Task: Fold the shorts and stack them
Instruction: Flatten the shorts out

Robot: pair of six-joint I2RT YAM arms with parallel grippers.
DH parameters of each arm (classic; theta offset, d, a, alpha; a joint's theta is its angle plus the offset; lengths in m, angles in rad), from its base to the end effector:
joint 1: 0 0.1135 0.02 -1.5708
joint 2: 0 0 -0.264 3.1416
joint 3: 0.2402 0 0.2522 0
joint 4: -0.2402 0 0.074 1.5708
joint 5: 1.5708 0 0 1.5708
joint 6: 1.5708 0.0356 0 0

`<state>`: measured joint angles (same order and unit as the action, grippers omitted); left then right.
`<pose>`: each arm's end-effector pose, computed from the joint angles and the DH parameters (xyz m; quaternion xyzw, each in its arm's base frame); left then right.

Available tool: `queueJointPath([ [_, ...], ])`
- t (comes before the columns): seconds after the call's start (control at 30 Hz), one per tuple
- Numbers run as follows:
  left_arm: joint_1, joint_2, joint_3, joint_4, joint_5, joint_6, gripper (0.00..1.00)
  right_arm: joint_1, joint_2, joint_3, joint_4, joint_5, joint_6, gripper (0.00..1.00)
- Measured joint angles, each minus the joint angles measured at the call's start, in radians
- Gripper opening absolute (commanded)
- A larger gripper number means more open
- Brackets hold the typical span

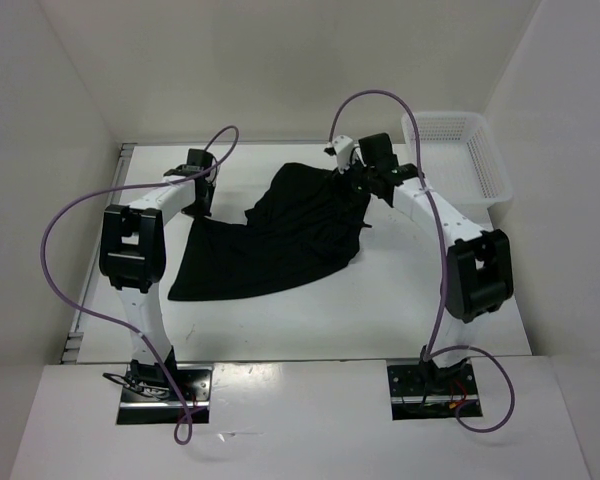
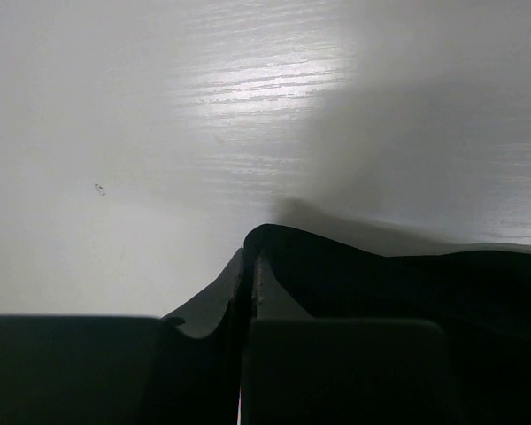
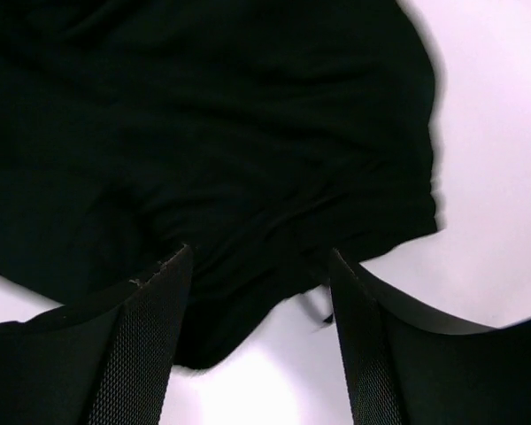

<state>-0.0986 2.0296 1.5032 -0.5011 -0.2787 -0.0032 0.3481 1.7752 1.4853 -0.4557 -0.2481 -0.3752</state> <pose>0.4337 -0.0331 0.1864 0.0083 0.9547 0.1201 0.2722 0.3779 0.1464 0.2859 -0.3680 0.8327 0.1079 0.3994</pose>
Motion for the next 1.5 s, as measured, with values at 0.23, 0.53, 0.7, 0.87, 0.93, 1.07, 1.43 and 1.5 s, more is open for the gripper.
queueJointPath([
  [0.23, 0.0, 0.0, -0.033, 0.003, -0.016, 0.0, 0.0, 0.0, -0.092, -0.207, -0.108, -0.155, -0.035, 0.69],
  [0.53, 0.0, -0.003, -0.084, 0.0, -0.031, 0.0, 0.0, 0.008, -0.092, -0.257, -0.176, -0.3, -0.044, 0.69],
  [0.7, 0.0, -0.012, -0.101, 0.01, -0.032, 0.0, 0.0, 0.017, -0.09, -0.268, -0.172, -0.341, -0.036, 0.66],
  [0.87, 0.0, -0.015, -0.103, 0.01, -0.033, 0.0, 0.0, 0.045, -0.07, -0.269, -0.141, -0.352, -0.001, 0.45],
  [0.93, 0.0, -0.016, -0.107, 0.013, -0.034, 0.0, 0.0, 0.048, -0.062, -0.274, -0.109, -0.341, 0.025, 0.25],
  [1.07, 0.0, -0.023, -0.117, 0.02, -0.038, 0.0, 0.0, 0.048, -0.06, -0.3, -0.075, -0.309, 0.034, 0.02],
  [1.43, 0.02, -0.03, -0.134, 0.031, -0.074, 0.0, 0.0, 0.048, -0.126, -0.473, -0.312, -0.233, -0.424, 0.0],
  [1.5, 0.02, -0.028, -0.133, 0.031, -0.084, 0.0, 0.0, 0.048, -0.127, -0.488, -0.358, -0.204, -0.501, 0.0],
])
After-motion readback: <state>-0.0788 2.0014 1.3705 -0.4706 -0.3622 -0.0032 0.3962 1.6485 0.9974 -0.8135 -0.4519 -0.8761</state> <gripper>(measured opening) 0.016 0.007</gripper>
